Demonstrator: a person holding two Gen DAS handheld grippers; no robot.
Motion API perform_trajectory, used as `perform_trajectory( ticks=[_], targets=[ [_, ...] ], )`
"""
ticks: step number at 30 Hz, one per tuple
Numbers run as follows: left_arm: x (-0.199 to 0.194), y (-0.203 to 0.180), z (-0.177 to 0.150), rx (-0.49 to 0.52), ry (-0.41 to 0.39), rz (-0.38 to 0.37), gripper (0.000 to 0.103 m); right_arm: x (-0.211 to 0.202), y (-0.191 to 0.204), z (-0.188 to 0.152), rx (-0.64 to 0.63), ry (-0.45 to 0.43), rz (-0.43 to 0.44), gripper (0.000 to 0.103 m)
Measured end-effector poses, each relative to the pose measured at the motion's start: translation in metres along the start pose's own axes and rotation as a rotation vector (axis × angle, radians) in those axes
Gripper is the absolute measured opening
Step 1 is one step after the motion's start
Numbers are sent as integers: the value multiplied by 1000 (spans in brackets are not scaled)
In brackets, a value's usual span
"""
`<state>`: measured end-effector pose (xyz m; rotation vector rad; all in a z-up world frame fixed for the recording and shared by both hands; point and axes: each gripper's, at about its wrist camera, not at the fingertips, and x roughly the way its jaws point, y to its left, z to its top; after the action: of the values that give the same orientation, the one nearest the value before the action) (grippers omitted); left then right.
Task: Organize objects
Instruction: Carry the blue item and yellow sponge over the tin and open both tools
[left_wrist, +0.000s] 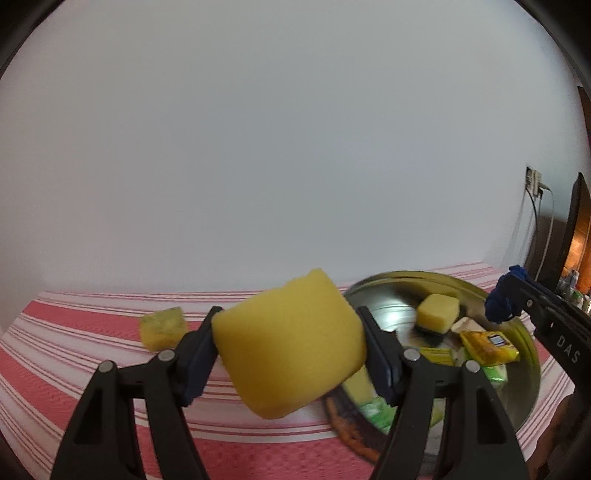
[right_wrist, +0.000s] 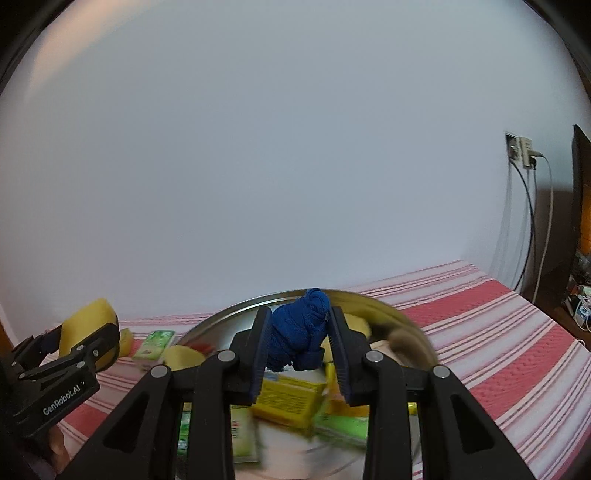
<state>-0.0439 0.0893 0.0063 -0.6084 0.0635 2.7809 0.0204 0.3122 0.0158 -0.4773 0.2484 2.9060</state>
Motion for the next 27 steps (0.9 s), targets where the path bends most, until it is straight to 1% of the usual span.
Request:
perform_trajectory(
  ticks=[9, 20, 27],
  targets=[
    [10, -28, 0, 32, 16, -32, 70, 8, -28, 5, 12, -6, -44, 34],
    [16, -59, 2, 74, 33, -59, 70, 14, -40, 7, 1, 4, -76, 34],
    [31, -84, -2, 116, 82, -58, 70, 28, -42, 2, -35, 56, -117, 34]
  ],
)
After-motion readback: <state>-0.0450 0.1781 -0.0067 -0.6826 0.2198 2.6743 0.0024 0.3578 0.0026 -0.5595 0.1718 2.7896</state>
